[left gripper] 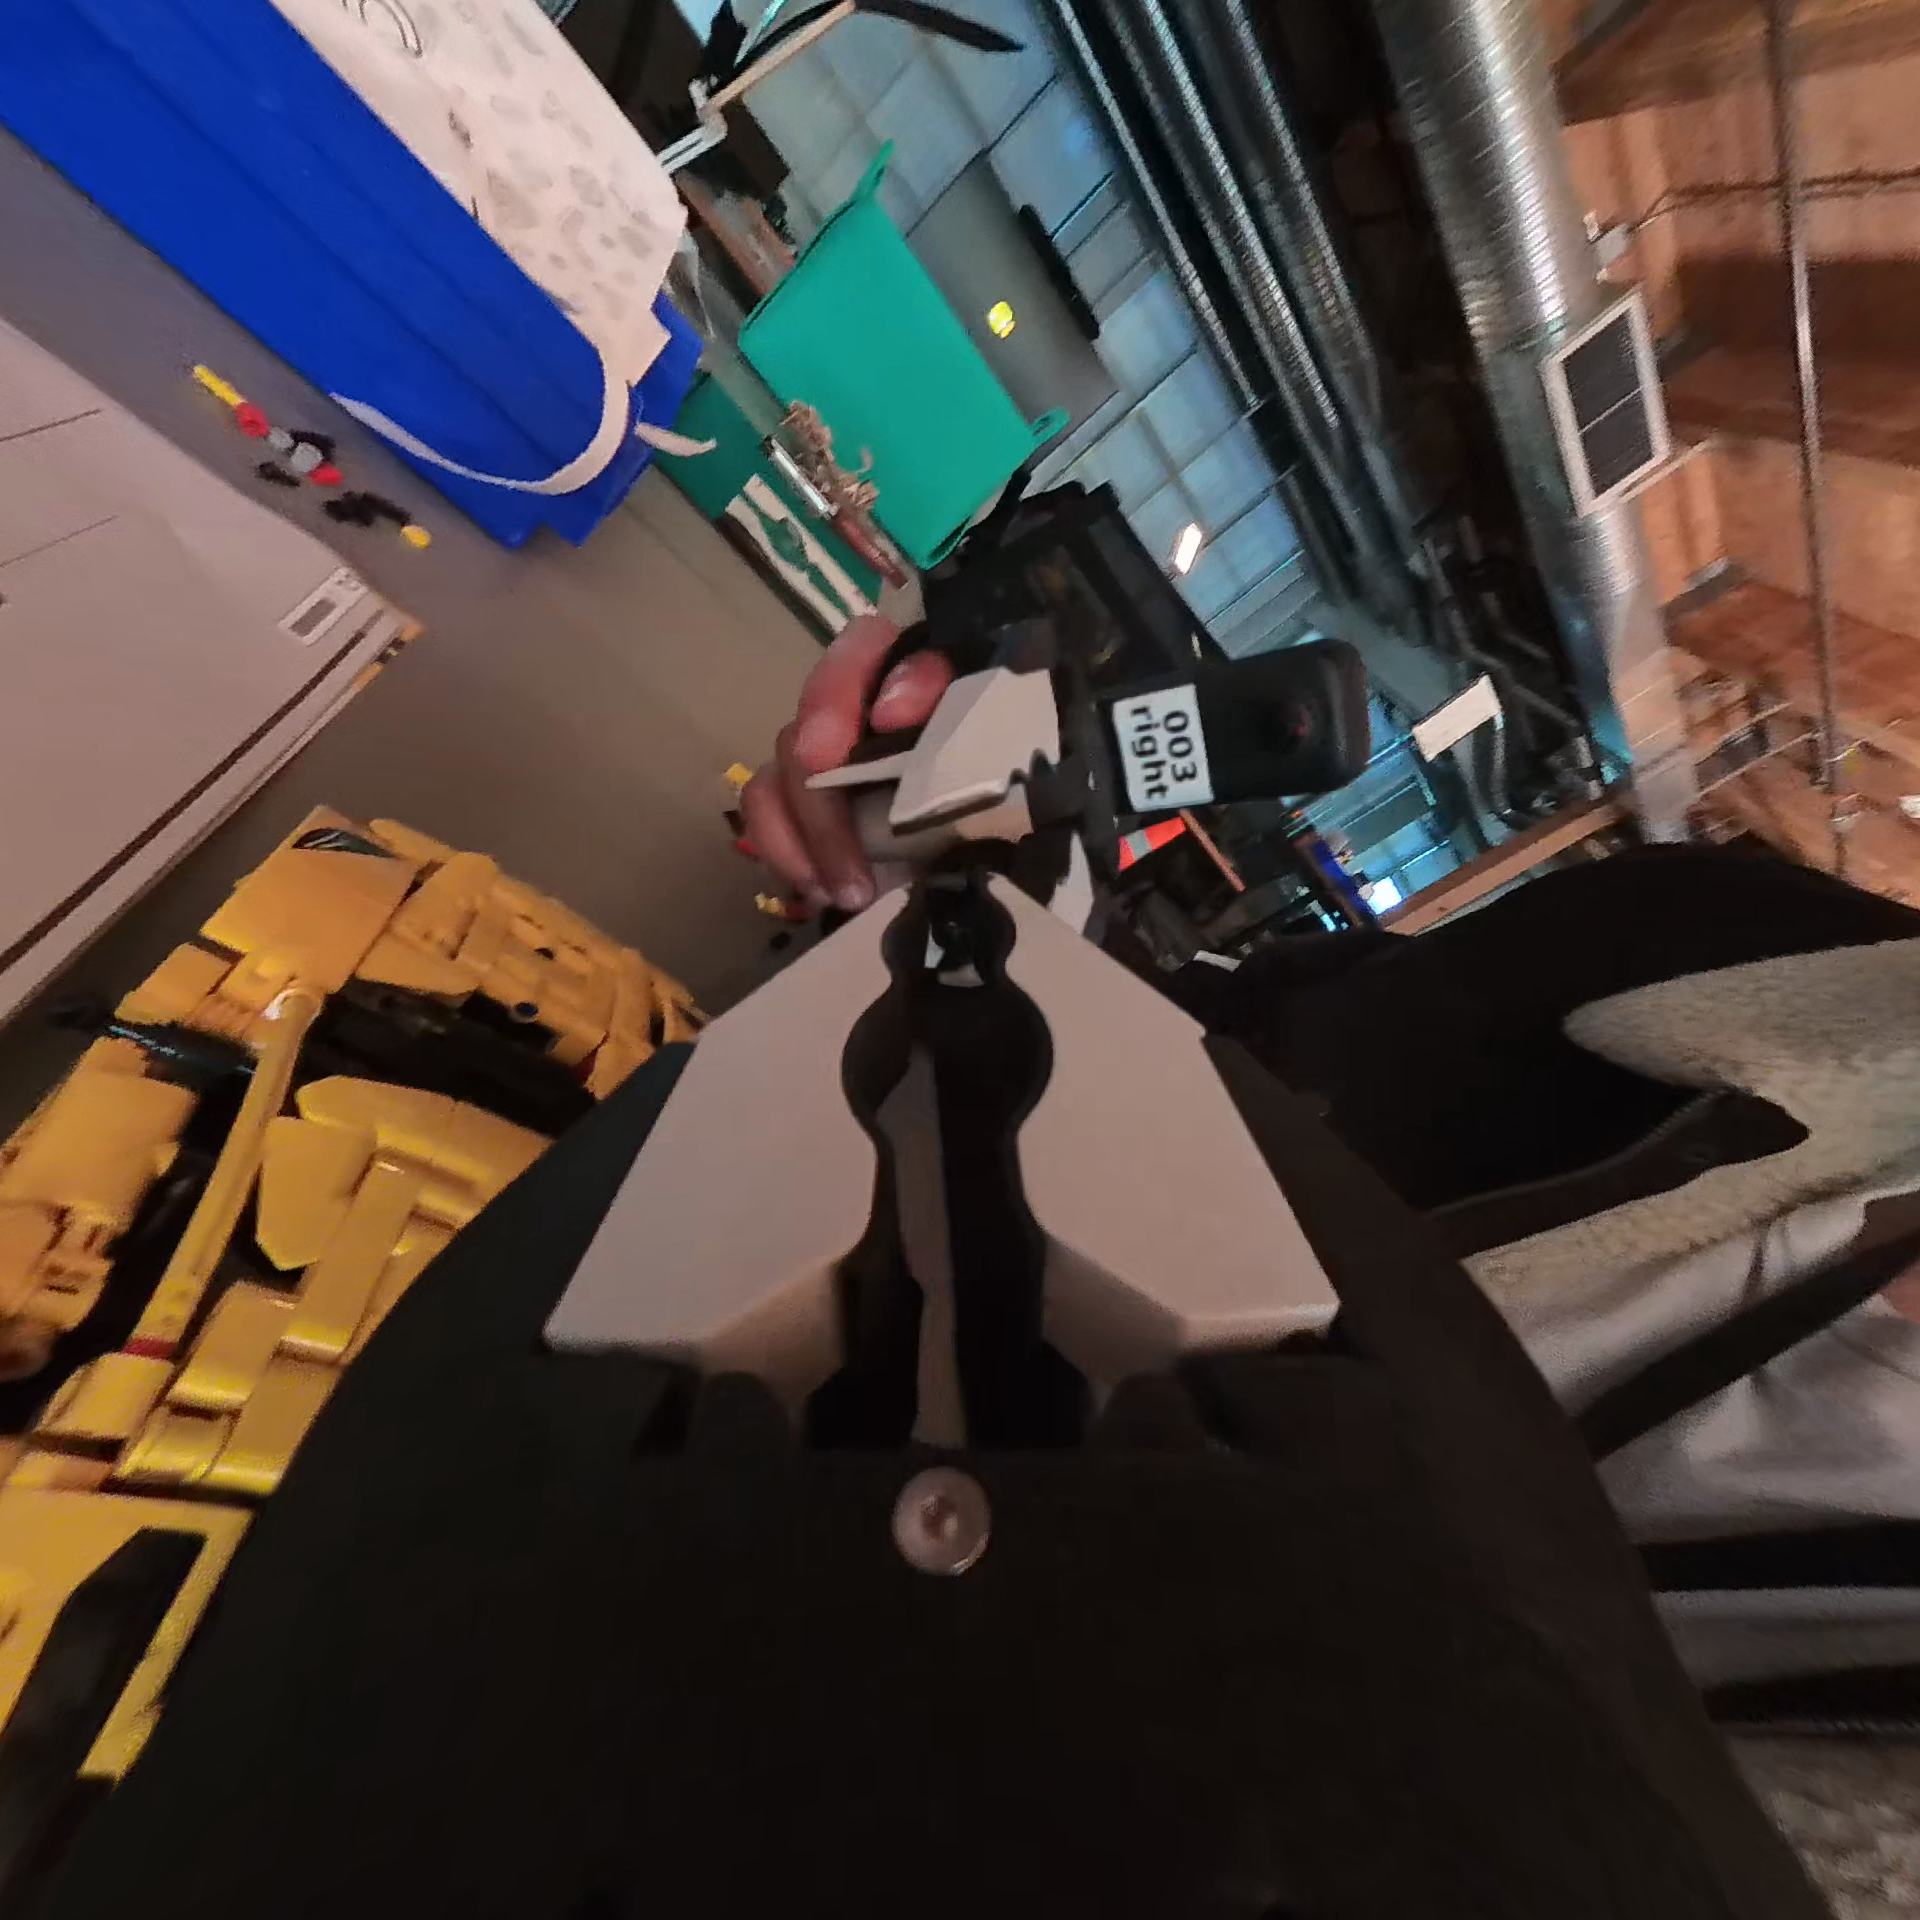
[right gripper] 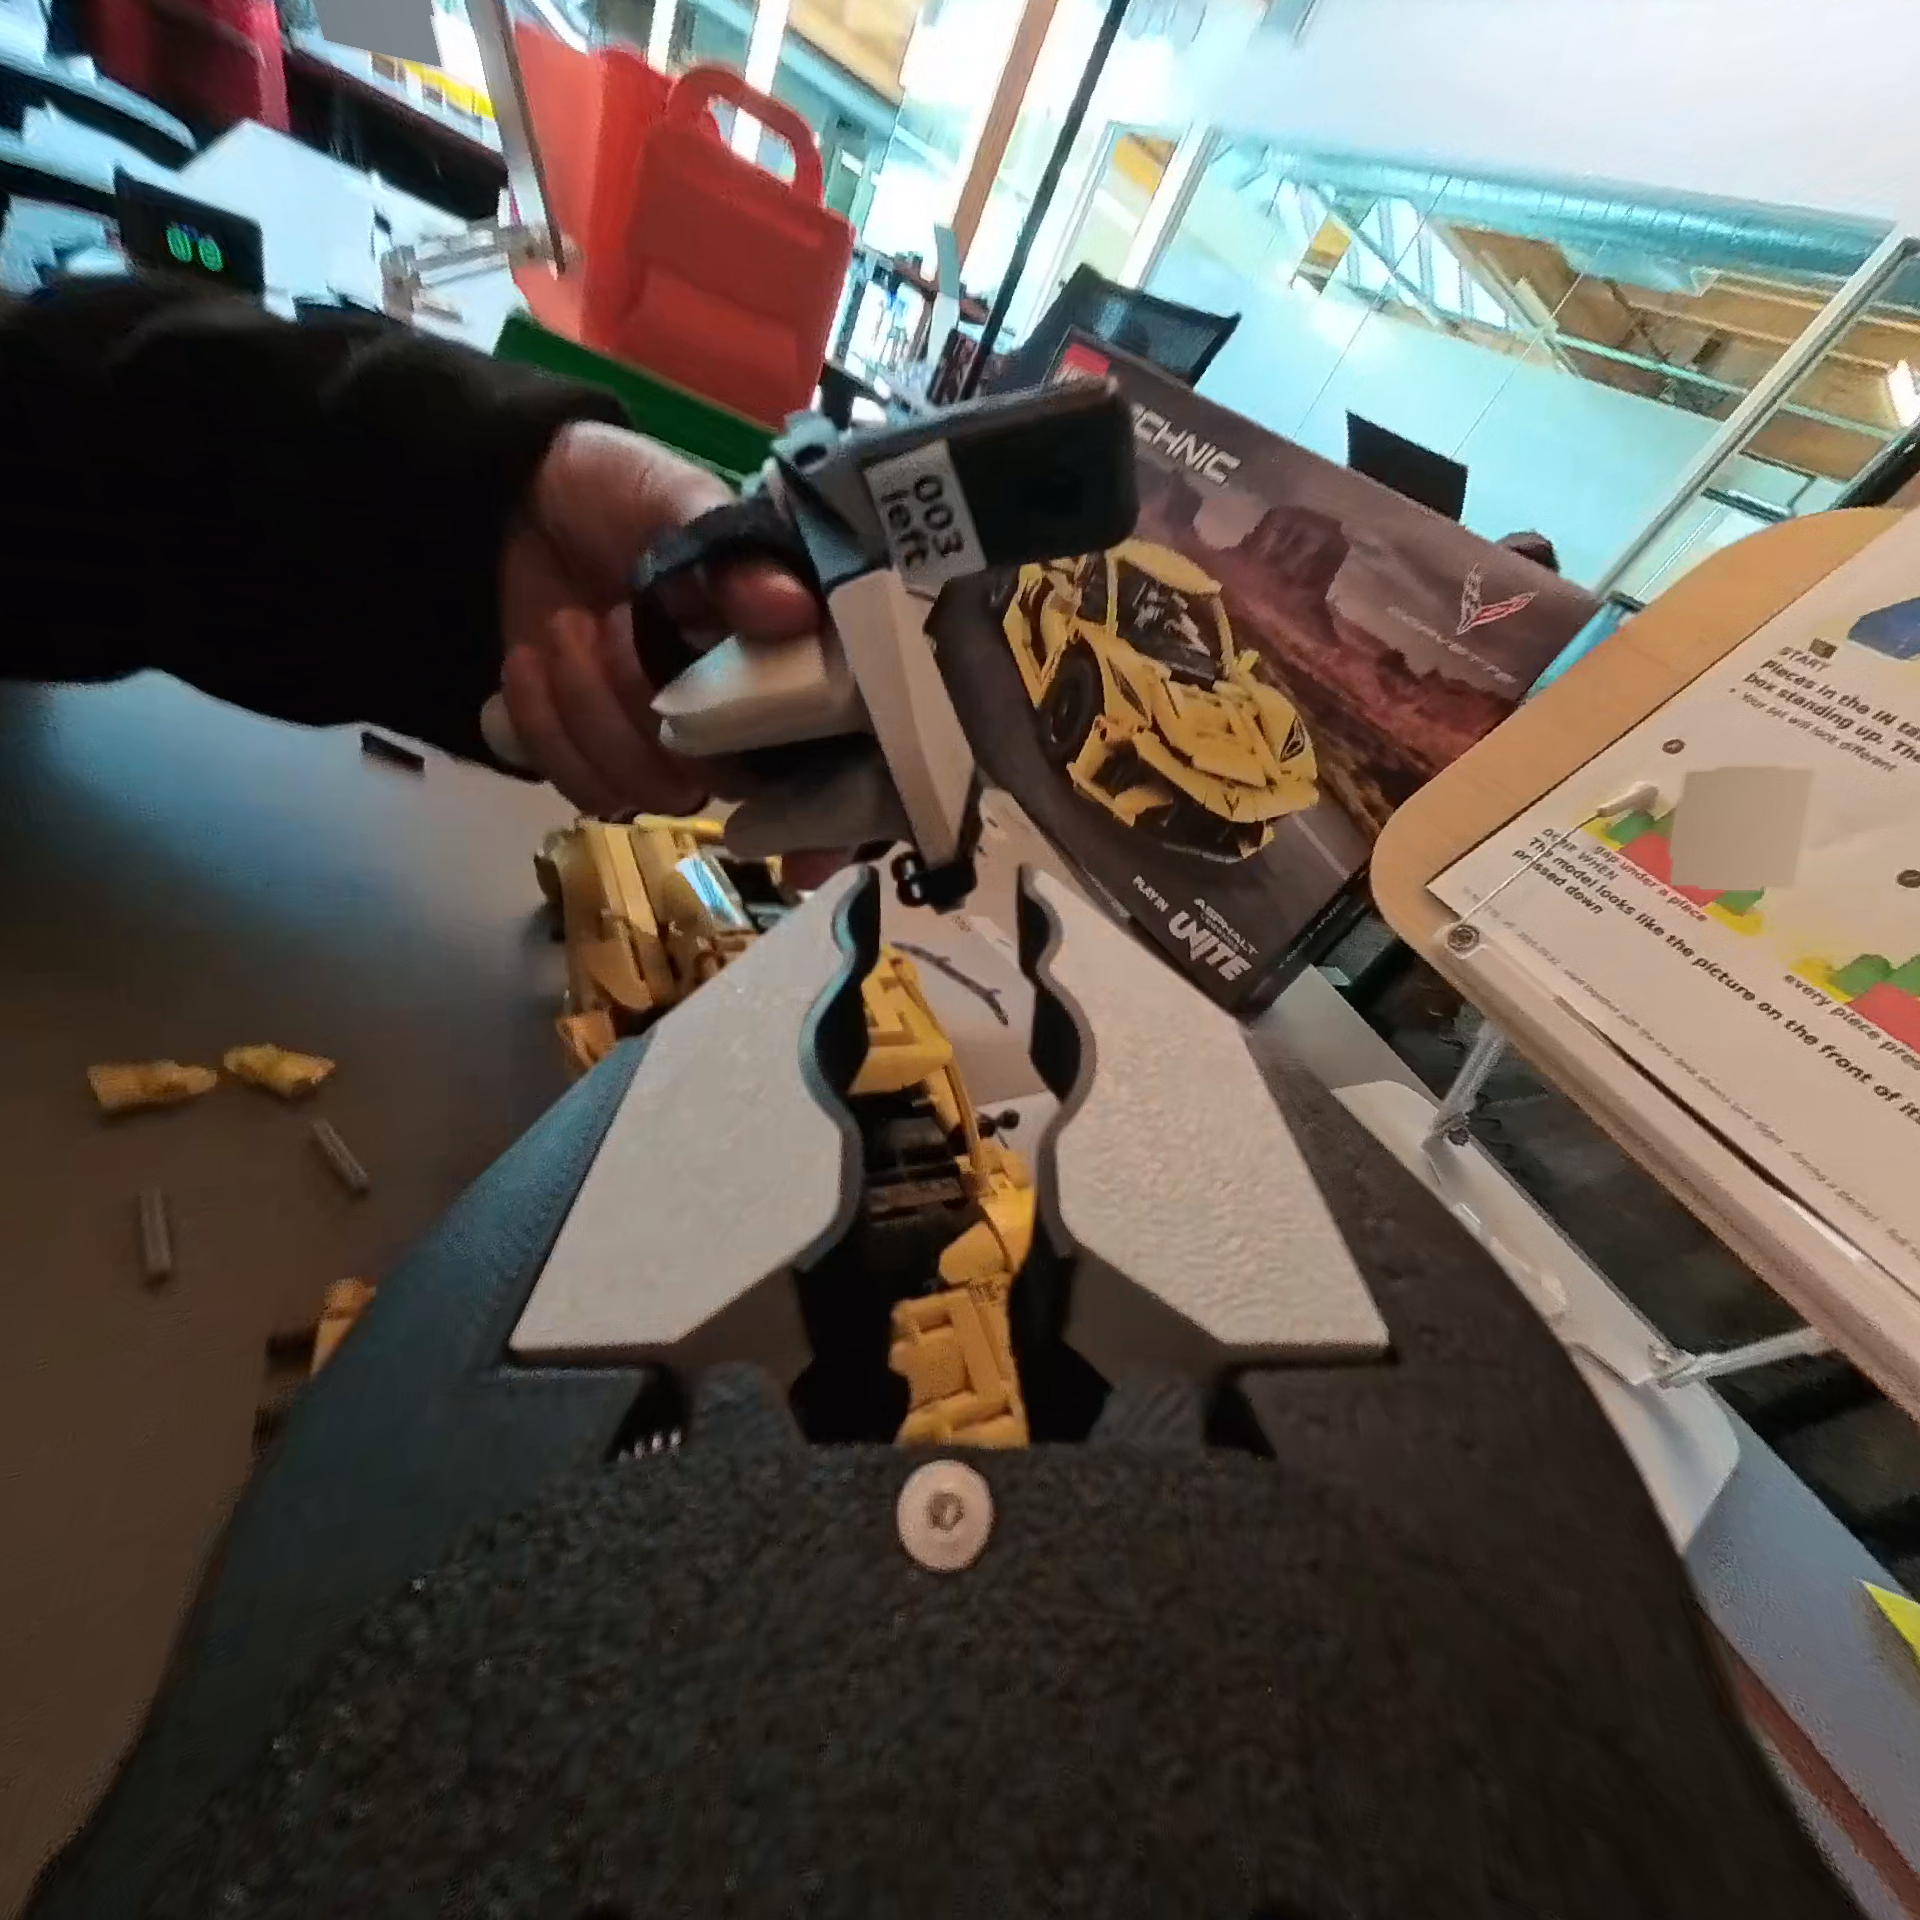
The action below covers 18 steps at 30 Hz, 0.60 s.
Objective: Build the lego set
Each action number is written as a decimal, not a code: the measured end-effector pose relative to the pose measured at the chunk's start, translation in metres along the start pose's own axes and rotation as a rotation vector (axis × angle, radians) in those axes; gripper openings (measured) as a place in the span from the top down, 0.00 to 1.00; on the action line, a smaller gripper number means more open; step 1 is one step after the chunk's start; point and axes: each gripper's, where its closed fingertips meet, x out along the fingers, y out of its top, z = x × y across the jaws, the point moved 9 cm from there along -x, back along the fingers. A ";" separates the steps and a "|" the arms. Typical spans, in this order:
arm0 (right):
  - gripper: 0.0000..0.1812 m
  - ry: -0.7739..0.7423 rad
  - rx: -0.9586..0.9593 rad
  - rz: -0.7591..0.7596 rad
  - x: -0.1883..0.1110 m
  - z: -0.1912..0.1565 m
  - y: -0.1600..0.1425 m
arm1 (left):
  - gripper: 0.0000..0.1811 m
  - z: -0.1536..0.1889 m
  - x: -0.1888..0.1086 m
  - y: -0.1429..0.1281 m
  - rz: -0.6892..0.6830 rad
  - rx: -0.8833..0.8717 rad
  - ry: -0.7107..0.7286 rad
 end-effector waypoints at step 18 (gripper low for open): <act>0.92 0.030 -0.046 0.077 -0.005 -0.008 0.009 | 0.96 0.004 0.003 -0.004 -0.010 -0.104 -0.183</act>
